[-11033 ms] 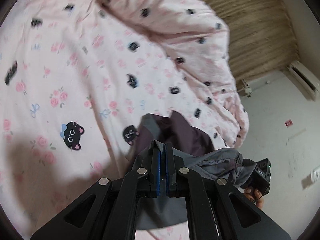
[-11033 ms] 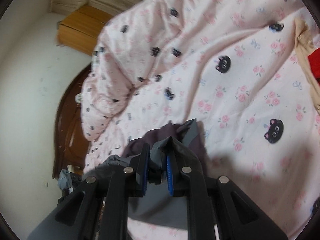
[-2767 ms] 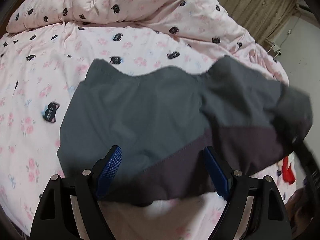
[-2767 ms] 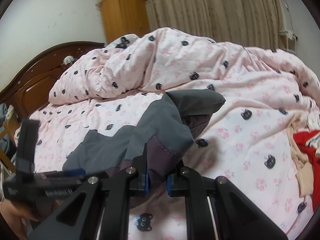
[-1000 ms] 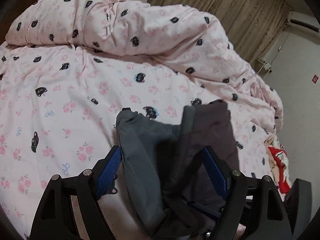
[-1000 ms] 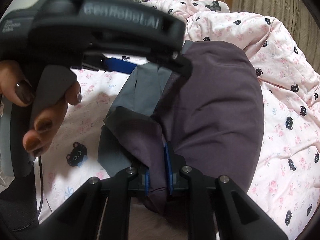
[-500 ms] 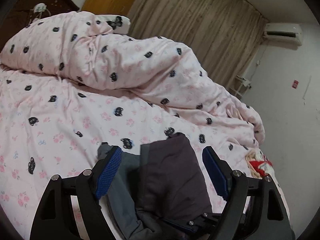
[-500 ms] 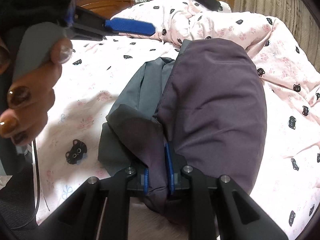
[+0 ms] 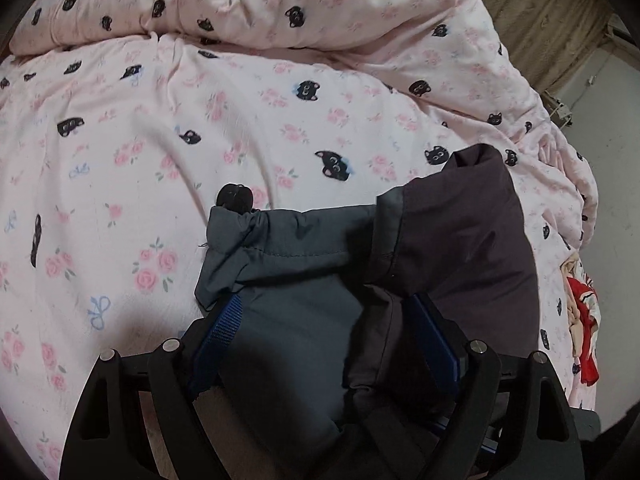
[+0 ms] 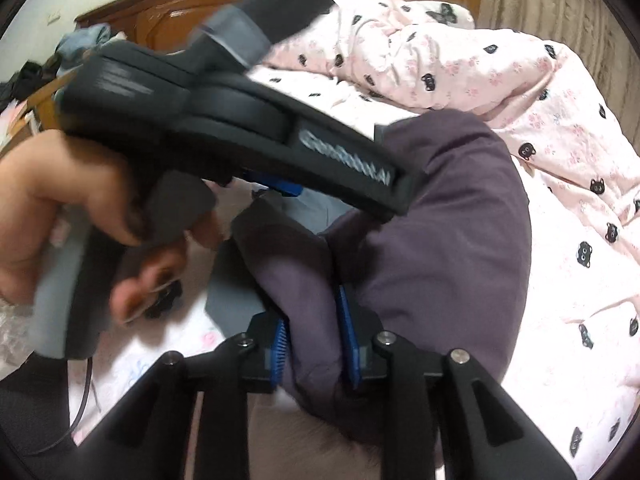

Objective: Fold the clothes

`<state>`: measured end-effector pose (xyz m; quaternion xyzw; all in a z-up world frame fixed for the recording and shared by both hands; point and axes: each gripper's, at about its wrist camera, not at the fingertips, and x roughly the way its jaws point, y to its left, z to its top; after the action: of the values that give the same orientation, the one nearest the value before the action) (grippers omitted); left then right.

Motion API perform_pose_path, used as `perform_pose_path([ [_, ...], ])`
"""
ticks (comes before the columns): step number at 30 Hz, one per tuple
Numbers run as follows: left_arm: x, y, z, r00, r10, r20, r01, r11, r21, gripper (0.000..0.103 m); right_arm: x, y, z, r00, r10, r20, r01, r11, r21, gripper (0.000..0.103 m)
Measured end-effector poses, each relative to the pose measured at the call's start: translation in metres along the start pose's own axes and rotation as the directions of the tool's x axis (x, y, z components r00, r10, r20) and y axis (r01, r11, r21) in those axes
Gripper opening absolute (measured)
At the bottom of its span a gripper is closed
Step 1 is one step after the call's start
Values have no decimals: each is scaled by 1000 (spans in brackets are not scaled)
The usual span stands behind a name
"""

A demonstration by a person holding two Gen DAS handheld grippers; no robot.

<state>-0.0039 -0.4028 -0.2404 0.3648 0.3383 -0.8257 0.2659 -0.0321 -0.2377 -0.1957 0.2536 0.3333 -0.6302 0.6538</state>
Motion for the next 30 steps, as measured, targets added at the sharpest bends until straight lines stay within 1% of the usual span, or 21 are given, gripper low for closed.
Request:
perform_pose_path([
  [1, 0, -1, -1, 1000, 8, -1, -8, 1000, 7, 82, -6, -4, -1, 999, 41, -5, -41, 999, 9, 31],
  [2, 0, -2, -1, 1000, 16, -3, -16, 1000, 13, 82, -12, -8, -1, 997, 82, -9, -82, 996, 19, 35],
  [3, 0, -2, -1, 1000, 21, -4, -21, 1000, 14, 82, -18, -12, -2, 992, 124, -13, -123, 992, 28, 41],
  [4, -1, -1, -1, 1000, 24, -6, -23, 1000, 13, 82, -25, -15, -3, 986, 165, -16, -164, 986, 38, 52],
  [5, -1, 0, -1, 1000, 25, -9, -25, 1000, 7, 82, -34, -23, -3, 976, 216, -6, -215, 975, 62, 53],
  [7, -1, 2, 0, 1000, 25, -13, -25, 1000, -5, 82, -54, -44, 1, 970, 239, 45, -243, 965, 99, 53],
  [10, -2, 2, 0, 999, 32, -14, -33, 999, -6, 82, -70, -88, 18, 971, 204, 125, -225, 956, 187, 53],
  [13, -1, 1, 1, 999, 36, -12, -36, 999, -5, 82, -66, -108, 35, 979, 143, 143, -171, 962, 211, 53],
  [15, 0, 2, 2, 999, 37, -11, -37, 999, -4, 82, -54, -112, 49, 989, 92, 112, -114, 971, 211, 53],
  [19, -1, 1, 1, 999, 42, -9, -42, 999, 7, 82, -15, -121, 82, 994, 94, 55, -103, 977, 186, 51],
  [21, 0, 1, 1, 999, 46, -10, -46, 999, 11, 82, 1, -127, 82, 995, 98, 13, -99, 980, 176, 46],
  [28, 4, 0, -1, 998, 65, -22, -64, 997, 41, 82, 48, -135, 66, 987, 112, -113, -87, 974, 208, 47],
  [30, 4, 0, -2, 997, 70, -21, -68, 996, 50, 82, 58, -141, 60, 984, 133, -118, -101, 965, 243, 47],
])
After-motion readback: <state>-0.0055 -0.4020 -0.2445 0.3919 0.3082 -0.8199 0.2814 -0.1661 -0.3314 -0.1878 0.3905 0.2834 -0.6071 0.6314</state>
